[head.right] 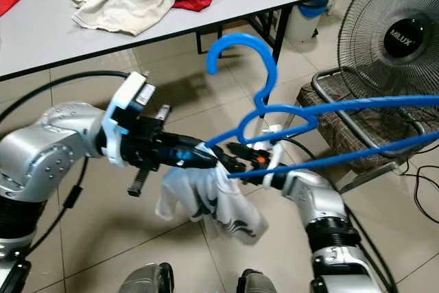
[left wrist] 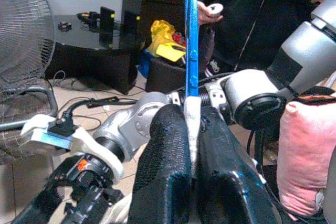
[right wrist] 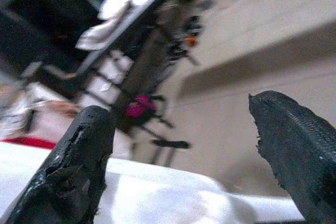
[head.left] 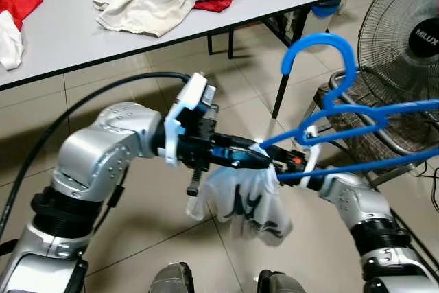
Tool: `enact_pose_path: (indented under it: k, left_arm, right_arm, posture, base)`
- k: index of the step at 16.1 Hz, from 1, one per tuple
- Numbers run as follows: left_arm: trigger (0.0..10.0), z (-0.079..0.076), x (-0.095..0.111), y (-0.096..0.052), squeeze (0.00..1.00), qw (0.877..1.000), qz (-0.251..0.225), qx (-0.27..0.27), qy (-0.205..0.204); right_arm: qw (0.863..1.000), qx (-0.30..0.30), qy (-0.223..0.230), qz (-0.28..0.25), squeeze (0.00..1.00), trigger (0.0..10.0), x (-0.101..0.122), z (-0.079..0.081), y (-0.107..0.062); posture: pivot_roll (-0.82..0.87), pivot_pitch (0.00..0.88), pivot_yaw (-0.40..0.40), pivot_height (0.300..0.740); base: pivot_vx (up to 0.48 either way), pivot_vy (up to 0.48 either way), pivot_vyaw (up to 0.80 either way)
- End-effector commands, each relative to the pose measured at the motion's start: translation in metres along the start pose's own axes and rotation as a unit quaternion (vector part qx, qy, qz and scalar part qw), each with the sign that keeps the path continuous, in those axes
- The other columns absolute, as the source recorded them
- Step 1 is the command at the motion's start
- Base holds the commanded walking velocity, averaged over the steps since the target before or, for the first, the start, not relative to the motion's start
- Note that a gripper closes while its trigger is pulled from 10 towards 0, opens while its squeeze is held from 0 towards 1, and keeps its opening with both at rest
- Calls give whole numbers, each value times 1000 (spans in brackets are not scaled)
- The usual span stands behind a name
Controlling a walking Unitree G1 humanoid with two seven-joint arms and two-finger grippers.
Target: Hang hanger
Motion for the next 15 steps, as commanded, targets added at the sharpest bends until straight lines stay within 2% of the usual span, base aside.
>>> enact_pose_path:
  k: [1, 3, 4, 5, 6, 9, 15]
  left_arm:
    - [0, -2, 7, 3, 0, 1000, -1, -10, 18]
    - [0, 0, 8, 3, 0, 1000, -1, -8, 19]
    - [0, 5, 9, 2, 0, 1000, -1, 1, 23]
    - [0, 7, 10, 1, 0, 1000, -3, 7, 26]
    - [0, 8, 11, 1, 0, 1000, -3, 10, 27]
    - [0, 10, 12, -1, 0, 1000, -1, 12, 29]
    - [0, 16, 6, -4, 0, 999, 4, 29, 27]
  right_arm:
    - [999, 42, 16, 7, 0, 10000, -4, 13, 2]
    - [997, 68, 29, 28, 0, 10000, -14, 21, 2]
    - [993, 86, 52, 58, 0, 5333, -33, 28, -1]
    - [993, 81, 65, 63, 0, 1294, -41, 28, -2]
    - [992, 74, 80, 65, 0, 0, -47, 27, -4]
    - [990, 69, 99, 69, 0, 0, -57, 28, -7]
    - [987, 83, 124, 57, 0, 0, -61, 39, -12]
  posture:
    - [55, 147, 26, 740]
    - [54, 145, 27, 740]
    - [54, 141, 28, 740]
    - [54, 141, 28, 740]
    - [57, 140, 29, 740]
    - [60, 141, 31, 740]
    - [51, 140, 35, 740]
  base:
    - [0, 0, 0]
    - [0, 0, 0]
    - [0, 0, 0]
    - [0, 0, 0]
    - [0, 0, 0]
    - [0, 0, 0]
    - [0, 0, 0]
Point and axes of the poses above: a point about 5 cm out from each wrist's last joint towards the gripper, its own y axis pointing out of the wrist towards the gripper, its own x axis along the axis of the wrist's last joint, z = x × y, the point moved 5 cm from there along y, pointing out of the wrist towards the gripper, and after that the axes turned 5 degrees about y, right-handed, at the moved point
